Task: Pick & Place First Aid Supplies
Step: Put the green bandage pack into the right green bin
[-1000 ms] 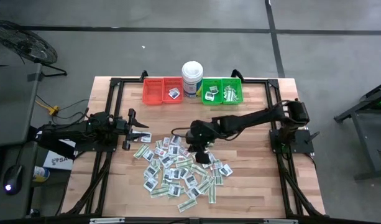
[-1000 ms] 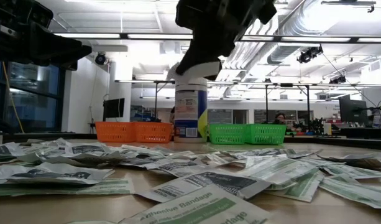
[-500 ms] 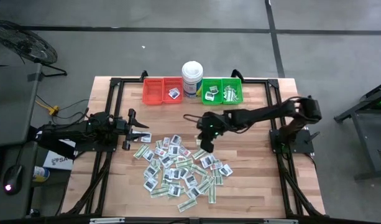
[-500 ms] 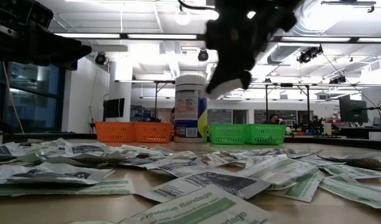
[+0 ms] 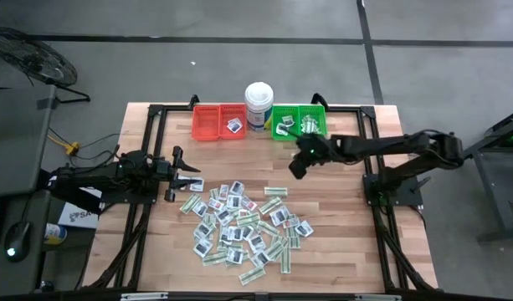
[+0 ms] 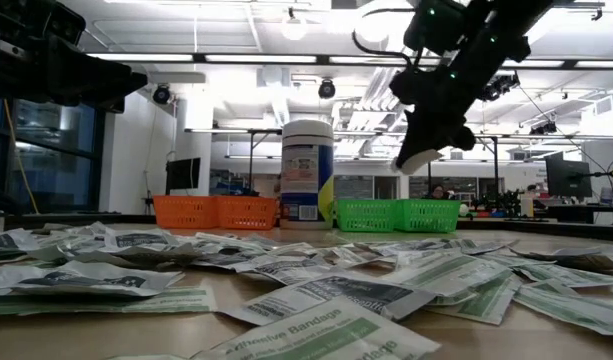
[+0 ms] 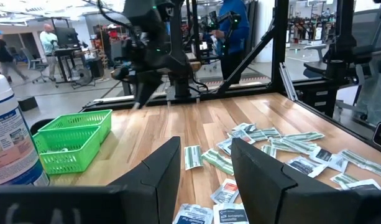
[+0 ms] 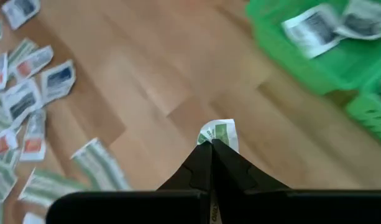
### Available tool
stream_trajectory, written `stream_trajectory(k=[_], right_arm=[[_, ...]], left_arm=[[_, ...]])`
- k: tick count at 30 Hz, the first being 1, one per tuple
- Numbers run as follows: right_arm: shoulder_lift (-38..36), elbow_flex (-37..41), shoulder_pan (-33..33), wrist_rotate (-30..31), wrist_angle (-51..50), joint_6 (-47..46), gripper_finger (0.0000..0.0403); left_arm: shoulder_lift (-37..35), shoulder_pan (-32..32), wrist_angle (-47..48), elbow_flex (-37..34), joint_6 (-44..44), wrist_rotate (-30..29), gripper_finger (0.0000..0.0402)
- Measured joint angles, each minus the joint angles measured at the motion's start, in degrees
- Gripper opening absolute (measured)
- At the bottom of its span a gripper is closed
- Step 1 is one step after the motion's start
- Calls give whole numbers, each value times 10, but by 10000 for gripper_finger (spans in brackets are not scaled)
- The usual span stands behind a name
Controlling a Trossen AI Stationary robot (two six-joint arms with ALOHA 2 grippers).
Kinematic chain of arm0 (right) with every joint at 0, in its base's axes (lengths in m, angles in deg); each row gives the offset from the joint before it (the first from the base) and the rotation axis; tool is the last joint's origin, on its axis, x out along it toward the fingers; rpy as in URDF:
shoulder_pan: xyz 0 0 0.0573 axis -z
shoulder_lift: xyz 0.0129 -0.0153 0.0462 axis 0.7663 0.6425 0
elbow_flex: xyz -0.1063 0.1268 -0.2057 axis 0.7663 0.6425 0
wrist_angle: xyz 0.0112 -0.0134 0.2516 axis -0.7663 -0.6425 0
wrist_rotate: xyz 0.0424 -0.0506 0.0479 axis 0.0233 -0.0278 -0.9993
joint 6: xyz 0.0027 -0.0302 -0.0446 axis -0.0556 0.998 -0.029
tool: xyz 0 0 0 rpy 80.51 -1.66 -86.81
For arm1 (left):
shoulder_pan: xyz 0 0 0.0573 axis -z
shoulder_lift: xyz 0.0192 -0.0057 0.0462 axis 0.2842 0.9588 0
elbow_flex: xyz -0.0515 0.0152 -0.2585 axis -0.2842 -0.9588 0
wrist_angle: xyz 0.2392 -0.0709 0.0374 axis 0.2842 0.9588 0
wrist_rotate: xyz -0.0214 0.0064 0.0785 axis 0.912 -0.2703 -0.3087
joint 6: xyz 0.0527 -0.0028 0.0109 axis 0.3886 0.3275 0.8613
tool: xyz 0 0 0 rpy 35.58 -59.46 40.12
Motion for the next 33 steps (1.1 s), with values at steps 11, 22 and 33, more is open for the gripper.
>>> stream_trajectory(k=[11,22,33], right_arm=[[-13,0,143,-31,5,78,0],[44,0,242,-13,47,29,0],[153,-61,264,10,71,-63,0]], left_arm=[[0,0,0,0,0,0,140],[0,0,0,0,0,-1,140],[0,0,0,0,0,-2,140]])
